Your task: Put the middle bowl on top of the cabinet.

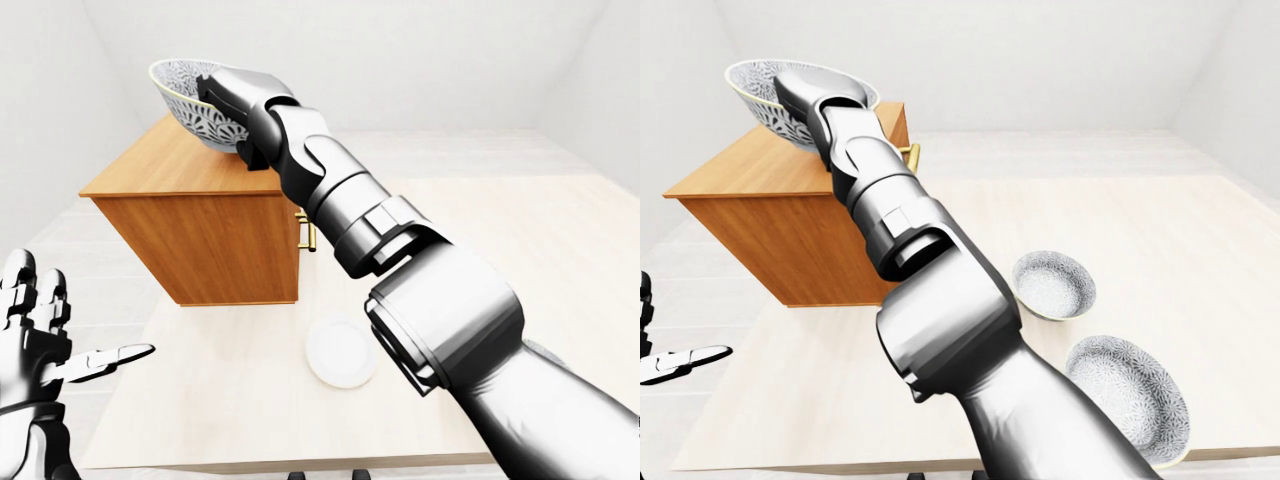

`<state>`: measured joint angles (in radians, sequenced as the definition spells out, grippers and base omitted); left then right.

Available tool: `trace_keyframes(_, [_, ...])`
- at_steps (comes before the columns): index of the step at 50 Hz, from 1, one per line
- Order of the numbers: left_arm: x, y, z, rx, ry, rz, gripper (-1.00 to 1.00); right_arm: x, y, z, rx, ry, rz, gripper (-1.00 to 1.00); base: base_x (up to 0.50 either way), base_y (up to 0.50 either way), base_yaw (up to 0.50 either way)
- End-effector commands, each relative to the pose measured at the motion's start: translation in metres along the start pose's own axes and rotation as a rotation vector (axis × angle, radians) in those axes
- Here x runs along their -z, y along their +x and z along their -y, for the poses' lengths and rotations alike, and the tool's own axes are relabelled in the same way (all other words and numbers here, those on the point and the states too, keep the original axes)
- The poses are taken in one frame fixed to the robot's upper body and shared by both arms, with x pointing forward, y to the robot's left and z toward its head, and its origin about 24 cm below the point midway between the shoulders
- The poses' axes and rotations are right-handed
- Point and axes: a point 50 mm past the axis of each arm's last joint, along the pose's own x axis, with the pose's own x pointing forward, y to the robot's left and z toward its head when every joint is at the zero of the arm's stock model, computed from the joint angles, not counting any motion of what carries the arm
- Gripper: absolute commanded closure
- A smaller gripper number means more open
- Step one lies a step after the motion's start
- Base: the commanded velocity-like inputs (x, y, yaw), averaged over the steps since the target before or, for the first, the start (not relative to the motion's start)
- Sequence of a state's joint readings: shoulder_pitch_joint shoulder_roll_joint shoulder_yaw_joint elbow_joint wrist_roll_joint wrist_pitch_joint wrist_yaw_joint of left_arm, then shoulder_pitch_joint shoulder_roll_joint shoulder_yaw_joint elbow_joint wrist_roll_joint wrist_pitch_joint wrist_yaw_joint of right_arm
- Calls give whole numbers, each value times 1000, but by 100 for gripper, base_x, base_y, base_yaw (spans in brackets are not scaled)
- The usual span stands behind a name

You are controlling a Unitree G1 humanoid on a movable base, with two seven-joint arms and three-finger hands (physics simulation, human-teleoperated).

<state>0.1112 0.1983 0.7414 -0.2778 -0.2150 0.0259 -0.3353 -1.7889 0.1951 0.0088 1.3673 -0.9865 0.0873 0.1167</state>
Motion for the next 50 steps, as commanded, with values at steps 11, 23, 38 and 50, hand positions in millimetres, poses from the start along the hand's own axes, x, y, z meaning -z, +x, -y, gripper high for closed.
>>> trace_keyframes(11, [4, 1, -6, -14, -9, 1, -100, -3, 0, -6, 35, 14, 11, 100, 0, 0, 0])
trace_keyframes(23, [5, 2, -4, -13, -7, 1, -100, -1, 0, -8, 23, 14, 5, 100, 0, 0, 0])
trace_keyframes(38, [8, 2, -4, -14, -4, -6, -100, 1, 0, -10, 25, 10, 1, 96, 0, 0, 0])
trace_keyframes(50, [11, 3, -3, -15, -1, -10, -100, 6, 0, -9, 39, 21, -11, 43, 0, 0, 0])
